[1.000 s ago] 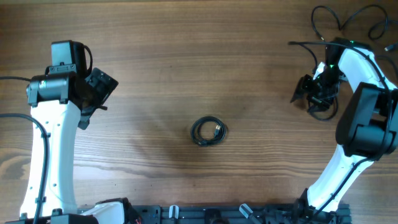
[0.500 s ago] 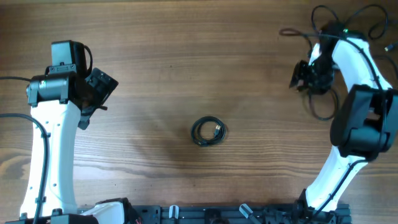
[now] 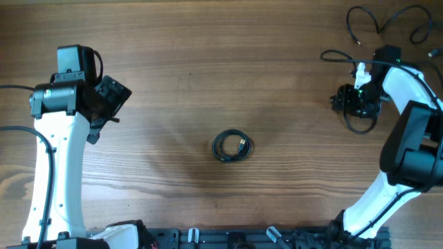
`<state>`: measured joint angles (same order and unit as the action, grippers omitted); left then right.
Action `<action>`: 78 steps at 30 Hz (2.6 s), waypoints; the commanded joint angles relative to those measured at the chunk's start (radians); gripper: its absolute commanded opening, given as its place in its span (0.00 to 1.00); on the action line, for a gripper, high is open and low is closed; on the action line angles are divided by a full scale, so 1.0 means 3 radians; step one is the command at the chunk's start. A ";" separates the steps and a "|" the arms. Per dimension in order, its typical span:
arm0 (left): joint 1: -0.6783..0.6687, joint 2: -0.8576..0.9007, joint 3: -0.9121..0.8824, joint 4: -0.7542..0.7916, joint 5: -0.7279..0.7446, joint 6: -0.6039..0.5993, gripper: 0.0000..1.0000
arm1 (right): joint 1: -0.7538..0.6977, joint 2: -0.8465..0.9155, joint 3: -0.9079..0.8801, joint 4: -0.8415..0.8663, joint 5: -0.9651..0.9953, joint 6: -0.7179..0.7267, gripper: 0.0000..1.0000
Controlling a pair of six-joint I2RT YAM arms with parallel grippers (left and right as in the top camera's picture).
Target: Untangle cables
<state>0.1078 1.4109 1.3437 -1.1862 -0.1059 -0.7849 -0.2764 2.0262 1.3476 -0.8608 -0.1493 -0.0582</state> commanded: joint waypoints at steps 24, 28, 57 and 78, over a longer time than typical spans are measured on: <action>0.0019 0.0011 0.0004 0.0001 0.0004 0.0062 1.00 | 0.0034 0.0106 0.0607 0.0657 -0.0660 0.1292 0.88; 0.0019 0.0011 0.0004 0.0001 0.0004 0.0062 1.00 | -0.0038 0.0094 0.0720 0.0345 0.0191 0.1061 1.00; 0.0019 0.0011 0.0004 0.0001 0.0004 0.0062 1.00 | -0.1876 0.1353 0.1638 0.1055 0.1349 0.1189 0.85; 0.0019 0.0011 0.0004 0.0001 0.0004 0.0062 1.00 | -0.1728 -0.0251 0.1640 0.0072 -0.0923 0.1353 1.00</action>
<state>0.1078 1.4109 1.3437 -1.1854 -0.1055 -0.7822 -0.8001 2.0441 1.8389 -0.8013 -0.1024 0.3401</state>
